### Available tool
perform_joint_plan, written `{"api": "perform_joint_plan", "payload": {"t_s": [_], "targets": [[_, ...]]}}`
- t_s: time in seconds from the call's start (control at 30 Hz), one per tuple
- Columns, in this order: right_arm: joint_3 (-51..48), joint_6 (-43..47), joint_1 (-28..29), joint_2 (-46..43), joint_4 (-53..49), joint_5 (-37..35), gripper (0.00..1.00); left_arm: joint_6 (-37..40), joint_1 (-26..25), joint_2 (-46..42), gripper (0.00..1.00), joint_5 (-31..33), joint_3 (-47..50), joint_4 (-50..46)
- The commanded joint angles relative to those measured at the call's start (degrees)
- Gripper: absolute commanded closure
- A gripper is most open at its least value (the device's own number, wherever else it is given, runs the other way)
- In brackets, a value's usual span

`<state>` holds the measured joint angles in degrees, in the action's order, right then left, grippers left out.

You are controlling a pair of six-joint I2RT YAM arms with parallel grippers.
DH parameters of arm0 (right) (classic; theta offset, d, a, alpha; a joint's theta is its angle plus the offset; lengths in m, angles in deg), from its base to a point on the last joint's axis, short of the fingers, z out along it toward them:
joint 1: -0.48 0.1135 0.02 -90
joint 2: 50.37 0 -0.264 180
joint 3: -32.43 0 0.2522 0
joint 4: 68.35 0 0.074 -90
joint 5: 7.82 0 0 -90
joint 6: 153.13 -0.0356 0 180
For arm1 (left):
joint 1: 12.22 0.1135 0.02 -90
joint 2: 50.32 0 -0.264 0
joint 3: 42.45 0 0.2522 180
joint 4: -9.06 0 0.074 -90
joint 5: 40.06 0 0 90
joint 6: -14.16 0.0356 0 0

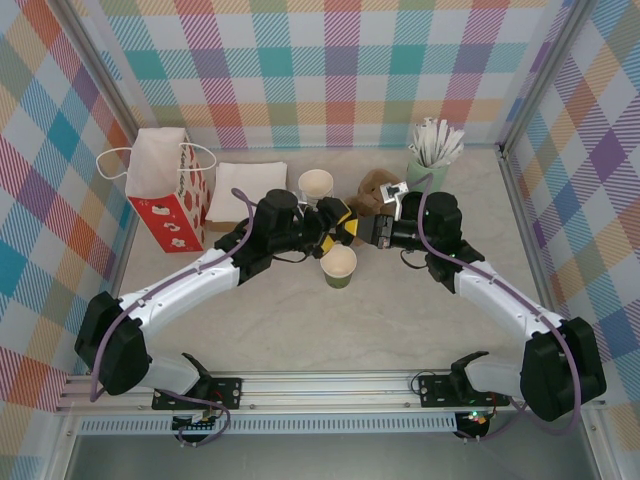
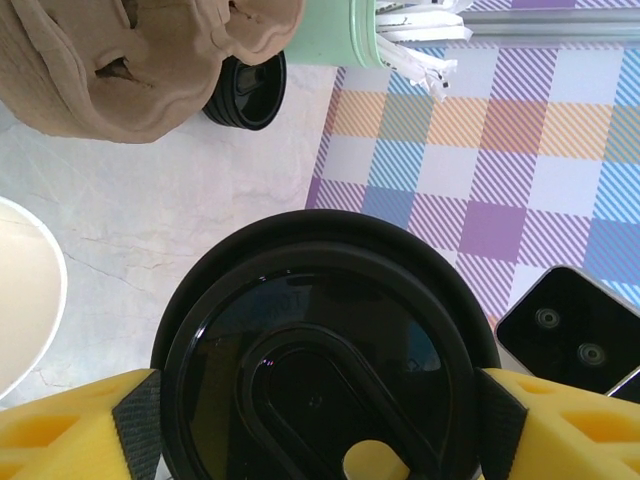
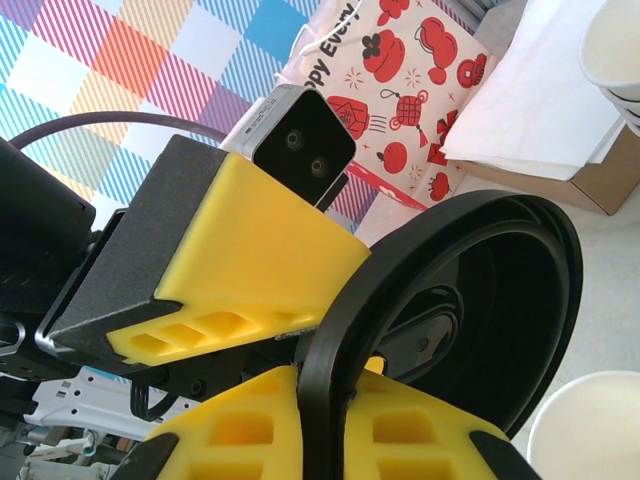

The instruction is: Pack the takeout coffee

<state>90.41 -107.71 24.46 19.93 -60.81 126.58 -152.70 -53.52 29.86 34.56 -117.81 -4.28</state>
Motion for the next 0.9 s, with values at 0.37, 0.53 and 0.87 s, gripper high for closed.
{"api": "perform_joint_plan", "payload": {"t_s": [0.37, 0.53, 0.87], "targets": [[-0.27, -0.06, 1.08, 1.81, 4.58, 2.53, 0.9, -2.15, 0.42, 0.73, 0.19, -2.55, 0.52, 4.41], [-0.11, -0.27, 1.15, 2.03, 4.56, 2.86, 0.9, -2.24, 0.41, 0.63, 0.22, -2.64, 0.52, 4.67], [0.61, 2.44, 1.15, 1.67, -0.84, 2.09, 0.79, 0.15, 0.43, -0.62, 0.27, -0.88, -0.1, 1.25]]}}
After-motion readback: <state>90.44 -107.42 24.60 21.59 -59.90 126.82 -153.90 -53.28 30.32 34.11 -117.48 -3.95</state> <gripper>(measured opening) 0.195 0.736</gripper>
